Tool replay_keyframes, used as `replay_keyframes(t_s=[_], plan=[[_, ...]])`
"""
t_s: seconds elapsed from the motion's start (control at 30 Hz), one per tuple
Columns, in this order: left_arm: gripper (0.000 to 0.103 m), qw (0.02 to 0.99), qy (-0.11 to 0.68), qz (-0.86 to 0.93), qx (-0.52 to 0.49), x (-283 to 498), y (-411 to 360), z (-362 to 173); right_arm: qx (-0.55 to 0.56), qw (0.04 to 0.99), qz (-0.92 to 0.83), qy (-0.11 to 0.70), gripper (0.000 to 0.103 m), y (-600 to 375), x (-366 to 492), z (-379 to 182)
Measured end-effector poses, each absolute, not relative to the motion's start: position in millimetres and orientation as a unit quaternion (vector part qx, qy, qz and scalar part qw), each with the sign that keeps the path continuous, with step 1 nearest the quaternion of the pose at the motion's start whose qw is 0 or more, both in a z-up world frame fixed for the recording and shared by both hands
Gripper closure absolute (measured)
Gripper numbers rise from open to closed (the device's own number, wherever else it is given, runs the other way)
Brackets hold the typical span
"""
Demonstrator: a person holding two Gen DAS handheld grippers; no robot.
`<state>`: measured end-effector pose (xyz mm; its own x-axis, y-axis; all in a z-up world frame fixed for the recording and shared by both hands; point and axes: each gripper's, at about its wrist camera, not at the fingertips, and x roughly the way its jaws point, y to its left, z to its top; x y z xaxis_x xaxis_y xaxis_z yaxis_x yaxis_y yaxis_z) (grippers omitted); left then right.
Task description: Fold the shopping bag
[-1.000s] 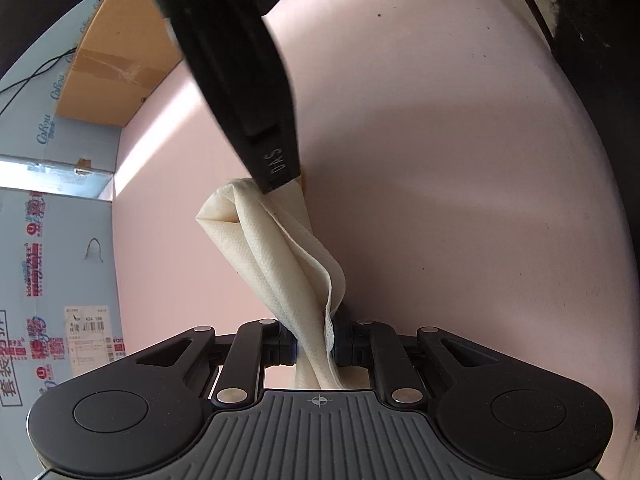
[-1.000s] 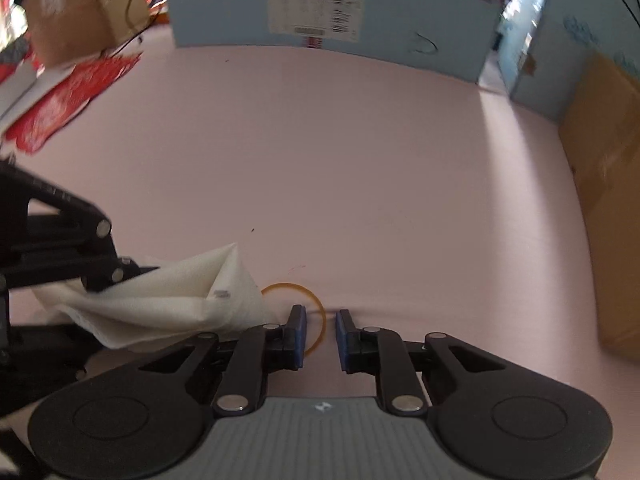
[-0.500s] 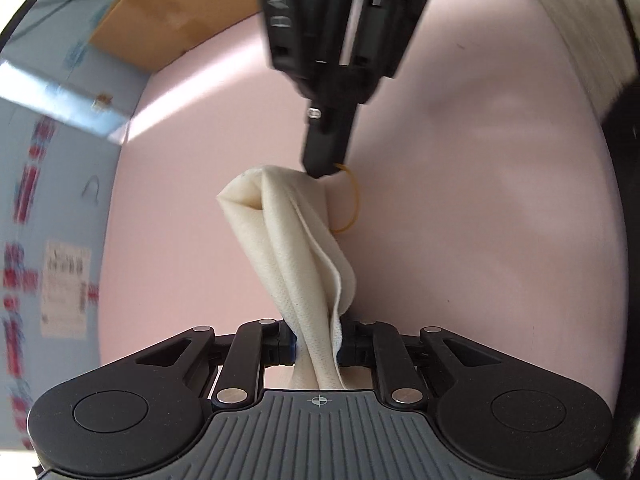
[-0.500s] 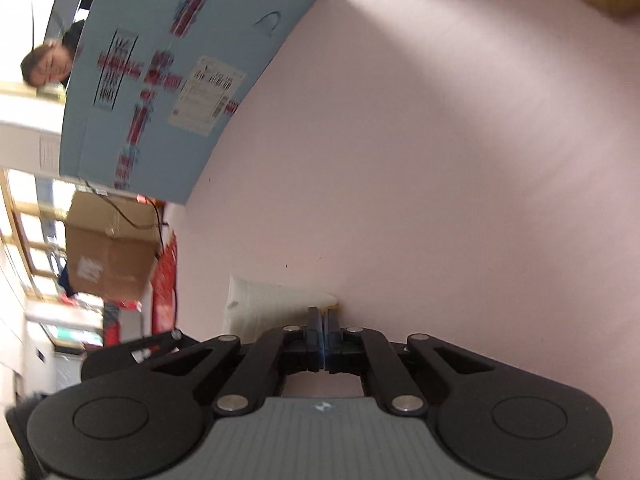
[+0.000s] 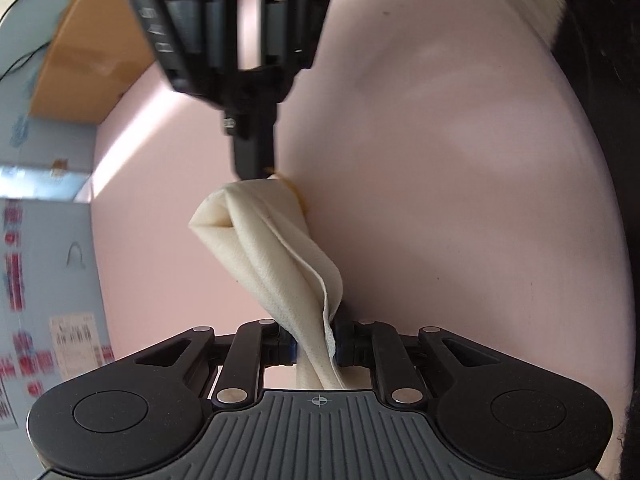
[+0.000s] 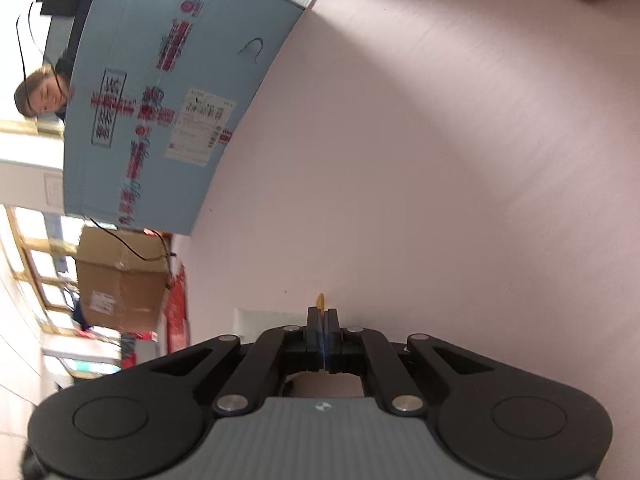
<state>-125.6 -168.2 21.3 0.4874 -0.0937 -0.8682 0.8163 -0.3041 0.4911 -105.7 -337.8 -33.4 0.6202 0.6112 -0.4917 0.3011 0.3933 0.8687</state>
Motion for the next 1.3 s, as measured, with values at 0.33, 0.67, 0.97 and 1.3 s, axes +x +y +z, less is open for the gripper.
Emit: replay_keyframes(t_s=[0.33, 0.67, 0.97, 1.3], plan=[[0.090, 0.435, 0.191, -0.441, 0.761, -146.8, -168.6, 5.5, 0.654, 0.635, 0.178, 0.370, 0.102, -341.6, -107.7, -49.7], [0.091, 0.338, 0.142, -0.445, 0.817, -159.0, -171.9, -4.7, 0.531, 0.688, 0.245, 0.431, 0.098, -322.1, -73.3, 0.7], [0.091, 0.288, 0.110, -0.444, 0.841, -163.8, -171.5, -9.5, 0.355, 0.721, 0.289, 0.520, 0.095, -269.0, -30.0, 47.1], [0.093, 0.452, 0.120, -0.443, 0.765, -153.5, -154.5, 0.6, 0.283, 0.721, 0.306, 0.554, 0.100, -251.0, -24.7, 64.4]])
